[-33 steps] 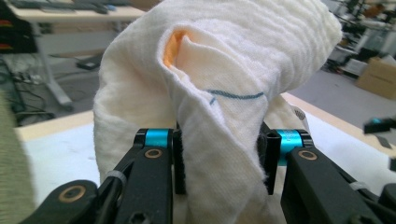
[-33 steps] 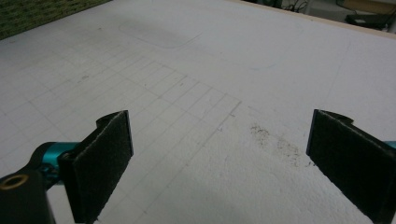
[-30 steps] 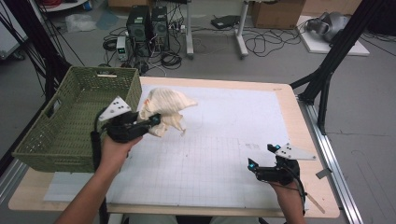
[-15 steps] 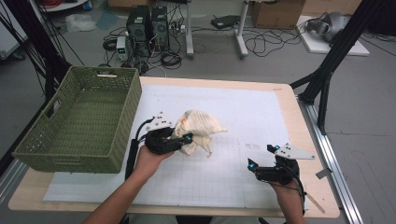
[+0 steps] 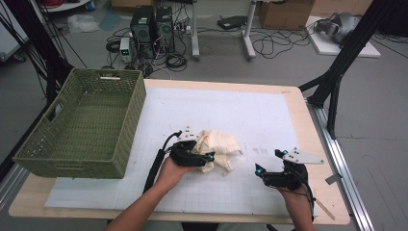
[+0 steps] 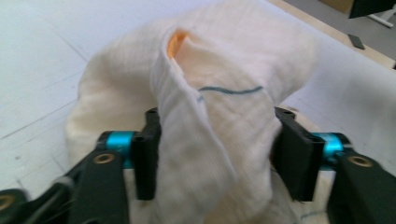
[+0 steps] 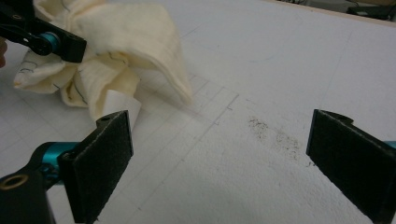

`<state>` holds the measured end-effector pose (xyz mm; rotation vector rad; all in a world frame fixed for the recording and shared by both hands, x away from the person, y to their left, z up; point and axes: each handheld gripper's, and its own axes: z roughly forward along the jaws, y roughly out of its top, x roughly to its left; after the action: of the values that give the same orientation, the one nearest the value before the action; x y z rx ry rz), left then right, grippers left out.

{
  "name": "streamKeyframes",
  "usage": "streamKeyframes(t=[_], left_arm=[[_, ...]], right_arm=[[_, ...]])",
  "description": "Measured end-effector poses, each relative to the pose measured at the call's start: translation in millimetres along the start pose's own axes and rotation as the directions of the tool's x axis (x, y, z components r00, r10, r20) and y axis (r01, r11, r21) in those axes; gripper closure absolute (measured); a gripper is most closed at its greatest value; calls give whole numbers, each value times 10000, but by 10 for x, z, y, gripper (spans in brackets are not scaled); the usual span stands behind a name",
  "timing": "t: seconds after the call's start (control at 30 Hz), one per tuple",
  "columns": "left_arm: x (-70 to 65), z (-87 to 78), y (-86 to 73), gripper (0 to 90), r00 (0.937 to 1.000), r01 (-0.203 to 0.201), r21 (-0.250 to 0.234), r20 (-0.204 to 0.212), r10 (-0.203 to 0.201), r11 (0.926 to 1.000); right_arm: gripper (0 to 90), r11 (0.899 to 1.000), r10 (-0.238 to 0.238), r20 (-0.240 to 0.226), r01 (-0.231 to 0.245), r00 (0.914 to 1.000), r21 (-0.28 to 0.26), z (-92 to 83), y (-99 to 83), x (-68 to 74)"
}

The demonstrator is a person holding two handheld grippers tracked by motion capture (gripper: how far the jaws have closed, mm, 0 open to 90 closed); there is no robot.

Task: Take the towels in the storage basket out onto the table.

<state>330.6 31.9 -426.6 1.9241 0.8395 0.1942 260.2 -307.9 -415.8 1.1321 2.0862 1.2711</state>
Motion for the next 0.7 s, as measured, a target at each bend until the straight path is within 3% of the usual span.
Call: streamKeyframes(t=[0.1,0.3,0.47,0.63,0.7], left_arm=[[46,-84,11,291,9999,-34,-157,-158,31,9999],[197,-397,10,270,9987,-183,-966,-486,136,9952],[345,-699,-101,272,9970,36,-1713,-752,-167,9852],[409,-896,-279,260,9964,15,-2096,-828,-193,9778],[424,-935,-335,237,9952,-14,-2087,-956,-189,9780]], right_arm=[[64,10000,48,7,-48,10000,64,-2,-8,-3],[64,10000,9,19,-9,10000,78,5,-15,-12],[64,10000,-24,57,24,10000,91,13,-11,-6],[64,9999,35,100,-36,9999,95,31,-1,1],[64,9999,2,134,-4,9999,123,40,4,-1]])
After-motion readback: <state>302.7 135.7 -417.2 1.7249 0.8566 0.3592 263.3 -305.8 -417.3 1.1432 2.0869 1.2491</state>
